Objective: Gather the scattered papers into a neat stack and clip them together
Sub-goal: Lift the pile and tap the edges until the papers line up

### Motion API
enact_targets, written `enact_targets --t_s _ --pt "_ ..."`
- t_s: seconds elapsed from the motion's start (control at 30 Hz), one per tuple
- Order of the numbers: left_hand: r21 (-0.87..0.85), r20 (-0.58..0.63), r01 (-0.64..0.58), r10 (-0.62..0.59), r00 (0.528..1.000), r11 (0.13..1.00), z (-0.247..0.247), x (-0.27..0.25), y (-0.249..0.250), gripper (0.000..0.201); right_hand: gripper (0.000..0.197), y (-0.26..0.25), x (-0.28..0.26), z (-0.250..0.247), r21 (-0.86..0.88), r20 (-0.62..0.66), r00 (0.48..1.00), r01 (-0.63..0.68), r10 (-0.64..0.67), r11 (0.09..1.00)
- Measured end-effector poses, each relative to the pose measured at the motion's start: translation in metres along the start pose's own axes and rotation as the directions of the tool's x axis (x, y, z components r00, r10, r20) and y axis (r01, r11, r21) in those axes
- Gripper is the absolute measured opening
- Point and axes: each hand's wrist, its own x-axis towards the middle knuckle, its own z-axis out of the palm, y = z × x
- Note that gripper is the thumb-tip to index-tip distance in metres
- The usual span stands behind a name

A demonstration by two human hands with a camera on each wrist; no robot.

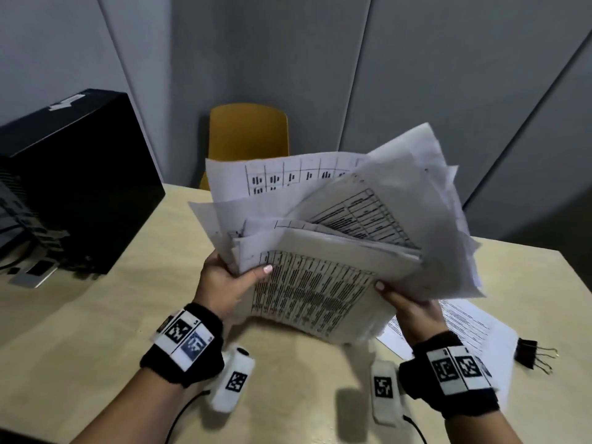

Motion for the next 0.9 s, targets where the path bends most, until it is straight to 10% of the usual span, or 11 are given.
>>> enact_targets --t_s 0.1,0.23,0.33,0.6,0.8,0.9 --pt "-0.05 0.067 0.046 -0.043 0.997 0.998 -0.007 0.0 0.009 0.072 0.054 0.007 0.002 -0.011 0.093 -0.031 0.998 -0.056 0.059 0.994" --pt "-0.165 0.273 0.216 -0.166 0.948 0.962 -0.011 -0.007 0.001 0.096 0.008 0.014 -0.001 -0.012 0.072 -0.038 0.995 -0.084 0.087 0.994" --pt "-0.147 0.324 0.294 -0.235 0.916 0.944 -0.013 -0.007 -0.003 0.096 0.058 0.018 0.0 -0.011 0.117 -0.025 0.996 -0.081 0.084 0.99" --pt "-0.059 -0.04 0.118 -0.12 0.992 0.991 0.004 -0.01 0.006 0.036 0.044 0.007 -0.002 -0.003 0.065 -0.062 0.997 0.056 -0.052 0.996" --pt "-0.141 0.106 0.1 -0.086 0.991 0.985 0.001 -0.01 0.003 0.044 0.016 0.01 -0.003 0.001 -0.137 -0.016 1.0 -0.021 0.019 0.99" --pt "-0.089 0.072 0.124 -0.118 0.99 0.988 -0.002 -0.007 -0.003 0.036 0.066 0.014 0.002 -0.001 -0.077 -0.059 0.977 -0.21 0.206 0.975"
